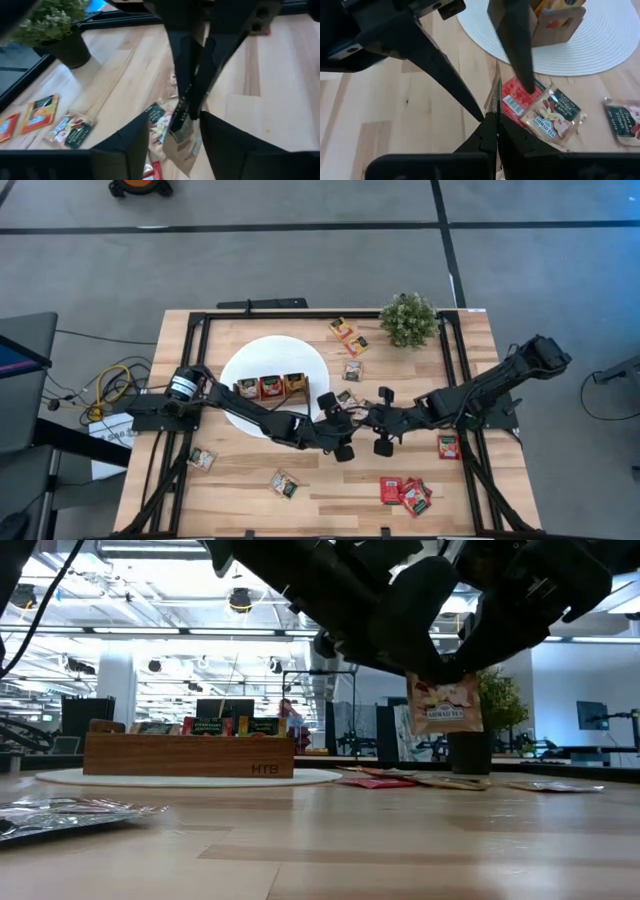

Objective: Pick & Place Tea
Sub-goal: Put the brown tea bag into the left section of the wooden organizer

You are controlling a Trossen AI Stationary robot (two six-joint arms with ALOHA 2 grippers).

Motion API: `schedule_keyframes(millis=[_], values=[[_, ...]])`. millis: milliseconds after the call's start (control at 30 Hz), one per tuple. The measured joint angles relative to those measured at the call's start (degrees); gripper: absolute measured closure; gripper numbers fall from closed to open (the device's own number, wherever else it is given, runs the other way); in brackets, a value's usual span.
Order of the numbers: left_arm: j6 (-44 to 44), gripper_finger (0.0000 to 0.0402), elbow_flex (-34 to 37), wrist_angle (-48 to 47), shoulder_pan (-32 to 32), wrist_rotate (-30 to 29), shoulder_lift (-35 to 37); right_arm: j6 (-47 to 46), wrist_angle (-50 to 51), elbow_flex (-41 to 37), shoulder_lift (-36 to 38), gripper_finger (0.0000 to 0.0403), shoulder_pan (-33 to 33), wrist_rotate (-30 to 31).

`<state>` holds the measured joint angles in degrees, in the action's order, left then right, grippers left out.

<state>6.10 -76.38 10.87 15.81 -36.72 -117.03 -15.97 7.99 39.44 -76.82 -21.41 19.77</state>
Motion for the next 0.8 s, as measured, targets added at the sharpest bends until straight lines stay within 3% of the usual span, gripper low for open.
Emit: schedule_keyframes(millis=[300,467,600,800], values=[[-2.33,0.0383,0.0,-0.44,0.4,1.48,0.0,0.01,-0.42,0.0,0.0,0.0387,0.02,-0.21],[-2.7,0.04,0.02,-6.27,1.5,0.02,0.82,-5.13,2.12,1.8,0.0,0.0316,0.59,-5.25],[-0.67,0.0401,0.02,-18.23,3.21,-5.37,4.59,-12.04,5.71,3.26,0.01,0.0242,-1.0,-5.89],[11.93,0.0401,0.06,-47.88,6.36,-10.37,15.3,-14.03,4.97,3.3,0.0,0.0182,-7.56,4.44]])
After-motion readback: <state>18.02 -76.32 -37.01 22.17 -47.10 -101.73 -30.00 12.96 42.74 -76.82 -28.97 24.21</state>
